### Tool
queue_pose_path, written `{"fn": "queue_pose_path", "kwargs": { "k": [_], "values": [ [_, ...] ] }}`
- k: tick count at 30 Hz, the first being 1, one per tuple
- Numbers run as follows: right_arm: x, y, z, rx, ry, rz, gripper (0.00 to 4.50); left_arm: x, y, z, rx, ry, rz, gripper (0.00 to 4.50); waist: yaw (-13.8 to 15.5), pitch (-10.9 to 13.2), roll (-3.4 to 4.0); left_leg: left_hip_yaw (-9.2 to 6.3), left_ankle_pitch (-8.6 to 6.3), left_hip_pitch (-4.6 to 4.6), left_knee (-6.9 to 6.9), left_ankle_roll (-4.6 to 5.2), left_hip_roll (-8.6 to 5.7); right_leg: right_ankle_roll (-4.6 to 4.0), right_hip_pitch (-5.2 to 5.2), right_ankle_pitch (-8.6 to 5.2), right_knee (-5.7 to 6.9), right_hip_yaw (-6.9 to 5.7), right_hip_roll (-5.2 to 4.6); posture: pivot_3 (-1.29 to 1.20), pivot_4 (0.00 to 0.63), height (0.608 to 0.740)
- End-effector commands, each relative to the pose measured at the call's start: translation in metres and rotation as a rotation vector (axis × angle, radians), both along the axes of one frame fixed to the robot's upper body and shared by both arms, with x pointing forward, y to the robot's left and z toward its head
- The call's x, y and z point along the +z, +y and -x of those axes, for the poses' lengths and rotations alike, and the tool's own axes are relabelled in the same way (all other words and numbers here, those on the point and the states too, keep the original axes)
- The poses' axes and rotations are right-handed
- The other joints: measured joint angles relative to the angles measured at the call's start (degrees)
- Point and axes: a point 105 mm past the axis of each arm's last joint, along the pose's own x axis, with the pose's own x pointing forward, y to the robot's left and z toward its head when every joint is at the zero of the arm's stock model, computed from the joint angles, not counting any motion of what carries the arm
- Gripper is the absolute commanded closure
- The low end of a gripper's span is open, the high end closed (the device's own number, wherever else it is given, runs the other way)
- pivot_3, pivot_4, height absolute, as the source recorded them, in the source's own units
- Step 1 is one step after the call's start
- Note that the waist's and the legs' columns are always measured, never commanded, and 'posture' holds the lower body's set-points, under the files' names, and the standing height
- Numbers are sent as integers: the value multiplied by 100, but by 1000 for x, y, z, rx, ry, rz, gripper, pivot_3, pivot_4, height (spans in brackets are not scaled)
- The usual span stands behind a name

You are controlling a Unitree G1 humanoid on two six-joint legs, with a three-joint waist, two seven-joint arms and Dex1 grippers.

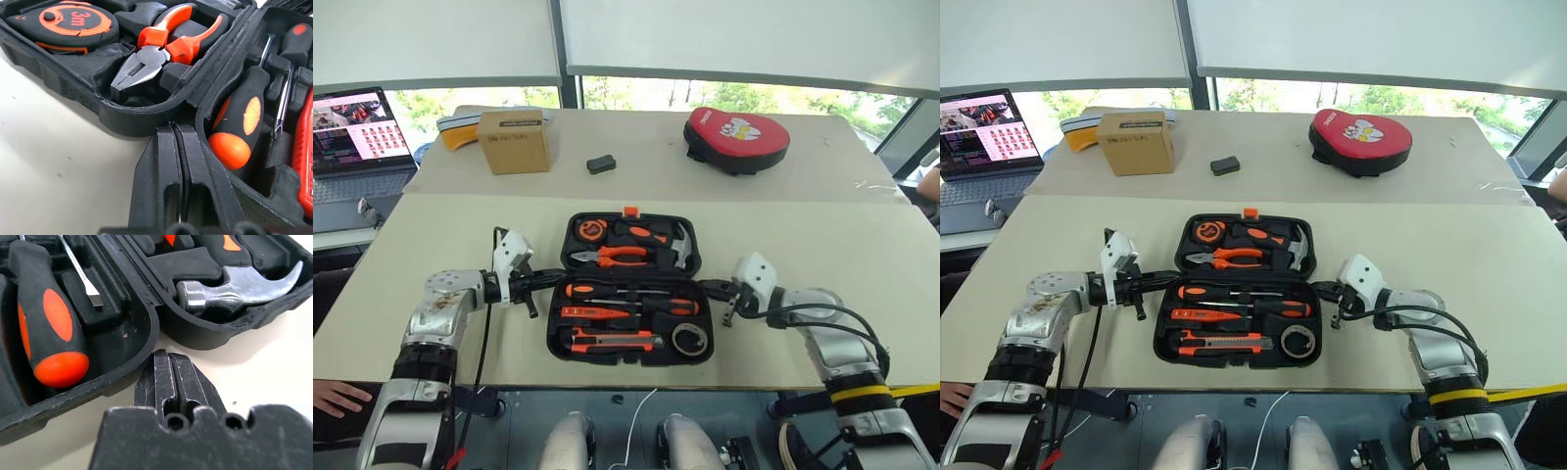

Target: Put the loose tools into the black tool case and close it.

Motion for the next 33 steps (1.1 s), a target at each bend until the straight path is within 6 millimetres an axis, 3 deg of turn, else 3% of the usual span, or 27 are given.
{"fn": "queue_pose_path", "kwargs": {
  "k": [1,2,4,6,10,14,16,18,23,33],
  "values": [
    [17,-2,5,4,-30,-25,4500,18,10,2,22,-52,11,4403,1,0,0,-1,0,0,2,0,0,0,0,0,0,0,1,0,150,740],
    [18,-5,6,-3,-26,-24,4500,19,15,2,36,-61,-1,4403,1,0,0,-1,0,0,3,0,0,0,0,0,0,0,1,0,150,740],
    [29,-19,1,-83,-4,-62,4500,18,31,2,98,-11,-65,3903,-5,0,-1,-1,0,0,3,0,0,0,0,0,1,0,1,0,150,740],
    [44,-30,3,-118,76,-106,3926,32,44,8,124,78,-41,3422,-6,2,0,-4,0,1,4,0,2,0,-1,0,3,2,3,0,150,740],
    [63,-32,2,-186,260,-162,2595,51,46,7,182,228,-38,2059,3,6,-3,-15,0,0,8,0,4,0,-1,0,7,1,1,0,150,740],
    [62,-32,-3,-277,405,-30,1348,54,40,-8,262,304,-68,667,49,6,-3,-17,1,5,15,2,-2,0,5,-1,12,-1,1,0,150,740],
    [71,-26,-18,-340,426,-61,636,56,33,-23,331,319,-49,0,54,7,-5,-14,1,4,15,3,-4,0,4,-1,9,0,1,0,150,740],
    [76,-19,-29,-377,457,-69,17,56,26,-33,372,341,-35,0,53,9,-8,-12,1,1,17,4,-6,0,-3,-1,13,4,2,0,150,740],
    [73,-7,-48,-434,504,-44,17,48,8,-45,398,369,-64,0,30,10,-9,-9,1,-7,12,4,-6,-1,-9,0,13,4,4,0,150,740],
    [58,-3,-60,-487,534,-9,17,41,-2,-55,417,366,-96,0,31,10,-10,-4,1,-15,15,4,-9,0,-12,0,9,2,-1,0,150,740]
  ]
}}
